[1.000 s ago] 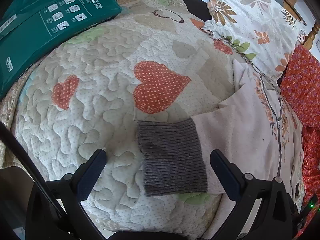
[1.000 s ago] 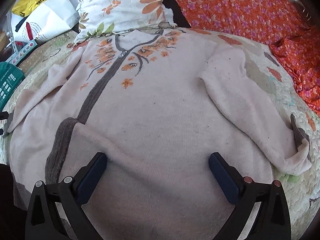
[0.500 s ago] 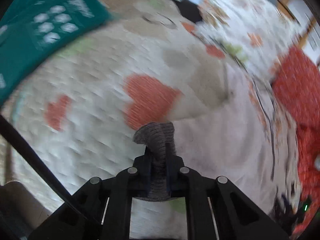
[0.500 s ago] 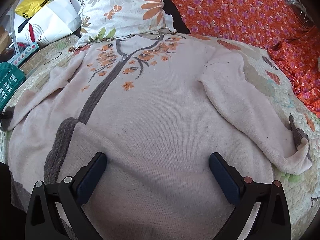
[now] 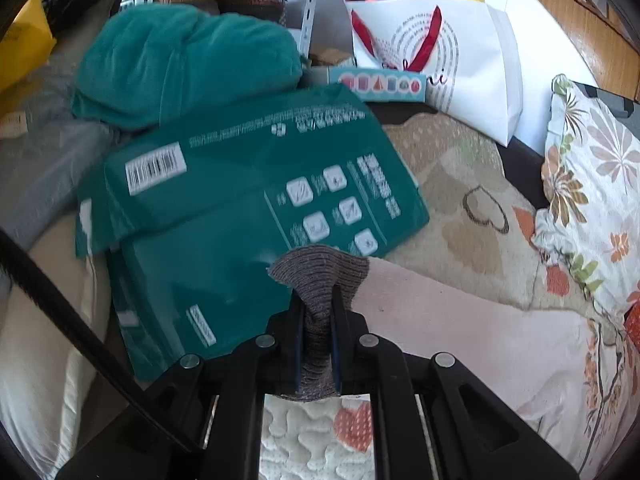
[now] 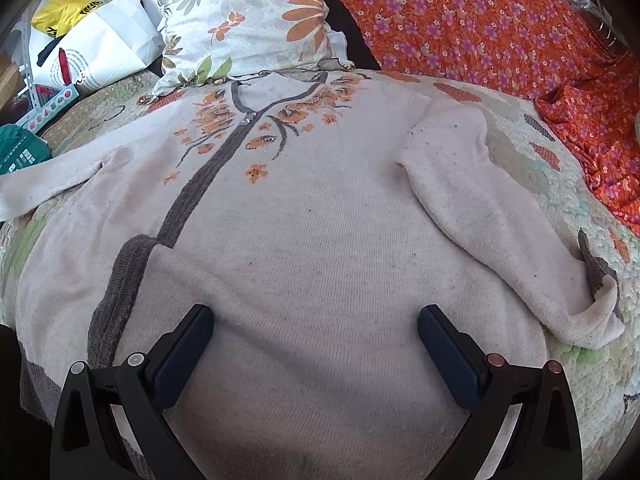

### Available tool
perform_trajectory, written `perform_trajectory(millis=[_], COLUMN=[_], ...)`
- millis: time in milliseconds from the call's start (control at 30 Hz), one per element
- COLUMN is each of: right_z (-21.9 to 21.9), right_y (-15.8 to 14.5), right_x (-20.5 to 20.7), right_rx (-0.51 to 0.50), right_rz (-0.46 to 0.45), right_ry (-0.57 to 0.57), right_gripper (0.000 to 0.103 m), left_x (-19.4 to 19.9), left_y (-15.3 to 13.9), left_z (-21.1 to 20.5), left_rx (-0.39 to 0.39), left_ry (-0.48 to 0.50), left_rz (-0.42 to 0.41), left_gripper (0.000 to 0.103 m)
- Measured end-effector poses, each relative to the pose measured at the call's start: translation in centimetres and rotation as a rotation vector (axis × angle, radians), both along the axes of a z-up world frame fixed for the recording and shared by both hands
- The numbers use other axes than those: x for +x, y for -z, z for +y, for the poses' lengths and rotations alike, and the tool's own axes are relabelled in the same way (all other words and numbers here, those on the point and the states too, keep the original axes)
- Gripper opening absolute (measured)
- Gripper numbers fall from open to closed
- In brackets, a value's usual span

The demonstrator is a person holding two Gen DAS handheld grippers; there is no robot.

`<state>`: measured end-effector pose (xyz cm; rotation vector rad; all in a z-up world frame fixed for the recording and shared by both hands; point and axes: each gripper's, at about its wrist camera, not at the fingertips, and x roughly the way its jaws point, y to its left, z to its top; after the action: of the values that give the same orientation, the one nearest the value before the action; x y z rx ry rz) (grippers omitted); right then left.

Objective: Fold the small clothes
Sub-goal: 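Carry the sleeve across the cardigan body with the left gripper and release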

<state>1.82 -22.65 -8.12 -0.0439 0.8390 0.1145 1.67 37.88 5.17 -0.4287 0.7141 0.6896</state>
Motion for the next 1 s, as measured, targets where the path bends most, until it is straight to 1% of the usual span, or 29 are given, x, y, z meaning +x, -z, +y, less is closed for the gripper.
perform_trajectory(millis=[100, 200, 300, 400, 433, 533, 600, 633, 700, 800, 833, 867, 900, 967, 1000], right_z=[0.0, 0.0, -0.1, -0.2, -0.3, -0.5, -0.7, -0.9, -1.1, -1.4, -1.6, -1.7, -1.8, -2.0, -2.0], right_y=[0.0, 0.0, 0.0, 0.0, 0.0, 0.0, 0.0, 0.0, 0.0, 0.0, -0.1, -0.1, -0.1, -0.1, -0.1], right_x=[0.0, -0.1, -0.2, -0.3, -0.3, -0.5, -0.7, -0.7, -0.9, -1.1, -1.1, -1.2, -1.2, -1.2, -1.3], right_rx=[0.001, 0.006, 0.011, 0.021, 0.026, 0.047, 0.063, 0.075, 0.093, 0.129, 0.142, 0.154, 0.162, 0.176, 0.178], right_rz=[0.0, -0.008, -0.015, -0.023, -0.027, -0.037, -0.045, -0.051, -0.058, -0.069, -0.071, -0.074, -0.075, -0.078, -0.079], right_ry=[0.0, -0.002, -0.003, -0.006, -0.008, -0.015, -0.021, -0.025, -0.03, -0.036, -0.038, -0.039, -0.04, -0.041, -0.041], right_gripper=[0.103, 0.103, 0.103, 0.103, 0.103, 0.103, 0.103, 0.103, 0.103, 0.103, 0.103, 0.103, 0.103, 0.103, 0.103], left_x=[1.4, 2.4, 4.4, 6.9, 8.2, 10.8, 12.8, 13.4, 15.1, 17.1, 17.6, 18.5, 18.8, 19.9, 20.0], left_y=[-1.2, -2.8, -4.5, -6.0, -6.4, -6.8, -6.4, -6.2, -5.3, -3.6, -3.1, -1.9, -1.5, 0.6, 1.4], left_z=[-1.4, -4.7, -9.4, -15.3, -18.3, -25.3, -31.0, -32.8, -38.7, -45.5, -46.8, -49.1, -50.4, -53.1, -54.1], left_rx=[0.023, 0.042, 0.039, 0.013, 0.002, -0.047, -0.105, -0.121, -0.159, -0.205, -0.222, -0.246, -0.255, -0.274, -0.278], left_ry=[0.031, 0.129, 0.256, 0.4, 0.469, 0.617, 0.726, 0.757, 0.848, 0.95, 0.972, 1.001, 1.016, 1.054, 1.058], left_rz=[-0.007, -0.032, -0.065, -0.09, -0.097, -0.099, -0.087, -0.082, -0.065, -0.029, -0.015, 0.018, 0.035, 0.089, 0.111], left_gripper=[0.01, 0.01, 0.01, 0.01, 0.01, 0.01, 0.01, 0.01, 0.01, 0.01, 0.01, 0.01, 0.01, 0.012, 0.013])
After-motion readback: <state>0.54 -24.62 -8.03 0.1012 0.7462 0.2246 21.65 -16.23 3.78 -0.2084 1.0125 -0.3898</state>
